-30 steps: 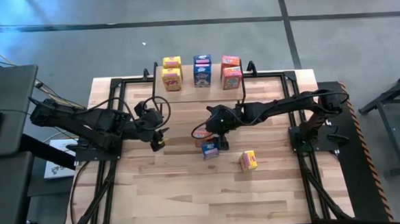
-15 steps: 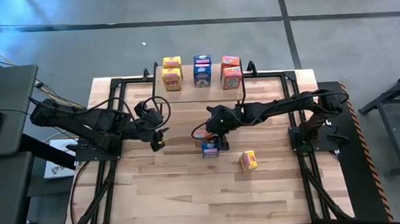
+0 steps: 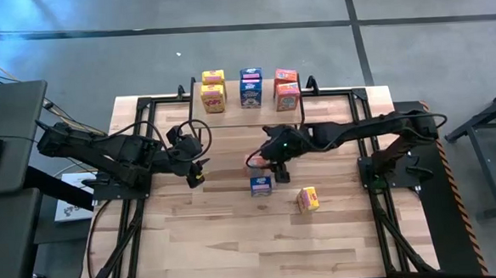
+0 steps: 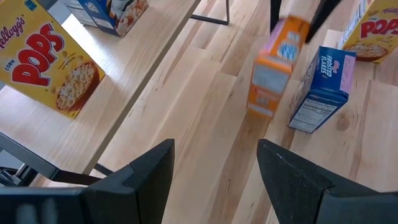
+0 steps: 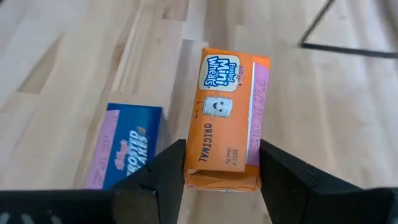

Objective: Stack cereal on shelf
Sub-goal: Put the orange cereal box on the shelf aligned with the other orange cereal boxes

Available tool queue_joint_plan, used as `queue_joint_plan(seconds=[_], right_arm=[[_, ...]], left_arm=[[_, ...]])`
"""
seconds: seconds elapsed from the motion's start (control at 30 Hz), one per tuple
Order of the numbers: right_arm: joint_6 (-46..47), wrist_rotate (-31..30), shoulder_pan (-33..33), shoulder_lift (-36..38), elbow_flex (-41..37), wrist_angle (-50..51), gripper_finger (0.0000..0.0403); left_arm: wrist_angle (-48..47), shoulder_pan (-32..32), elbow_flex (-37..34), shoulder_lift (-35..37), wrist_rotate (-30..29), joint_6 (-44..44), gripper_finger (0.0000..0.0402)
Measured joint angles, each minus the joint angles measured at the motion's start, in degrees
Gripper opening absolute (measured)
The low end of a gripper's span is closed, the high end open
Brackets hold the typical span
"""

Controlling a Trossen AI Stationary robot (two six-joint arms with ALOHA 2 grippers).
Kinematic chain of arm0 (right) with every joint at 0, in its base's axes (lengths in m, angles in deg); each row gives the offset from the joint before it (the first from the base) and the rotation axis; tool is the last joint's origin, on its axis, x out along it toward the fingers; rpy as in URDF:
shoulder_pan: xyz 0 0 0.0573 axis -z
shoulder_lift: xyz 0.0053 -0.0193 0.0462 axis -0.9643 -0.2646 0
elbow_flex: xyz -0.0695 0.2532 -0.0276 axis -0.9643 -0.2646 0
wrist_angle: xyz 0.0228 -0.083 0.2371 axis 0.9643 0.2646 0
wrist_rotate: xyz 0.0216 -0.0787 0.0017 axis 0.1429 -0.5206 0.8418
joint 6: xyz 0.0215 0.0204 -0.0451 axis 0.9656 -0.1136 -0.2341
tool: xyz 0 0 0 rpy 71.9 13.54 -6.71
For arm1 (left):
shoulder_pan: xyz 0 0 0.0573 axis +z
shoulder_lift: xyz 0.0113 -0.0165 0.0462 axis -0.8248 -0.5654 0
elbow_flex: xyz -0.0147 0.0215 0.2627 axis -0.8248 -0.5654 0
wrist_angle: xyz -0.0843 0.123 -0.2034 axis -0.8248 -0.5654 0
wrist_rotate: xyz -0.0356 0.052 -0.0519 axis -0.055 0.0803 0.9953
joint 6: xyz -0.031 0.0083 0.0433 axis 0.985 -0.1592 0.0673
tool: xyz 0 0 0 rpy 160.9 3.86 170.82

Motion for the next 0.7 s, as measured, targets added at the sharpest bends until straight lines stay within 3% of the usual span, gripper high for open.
queue_joint_plan(seconds=[0.53,0.7], right_arm=[[-0.16,-2.39,6.09,15.2,0.27,13.45,0.0172],[-3.41,-2.42,9.65,16.48,6.24,22.41,0.0172]], left_arm=[[0.0,0.0,0.0,0.0,0.94,-0.02,0.0221],[0.0,-0.01,0.0,0.0,0.94,-0.02,0.0221]])
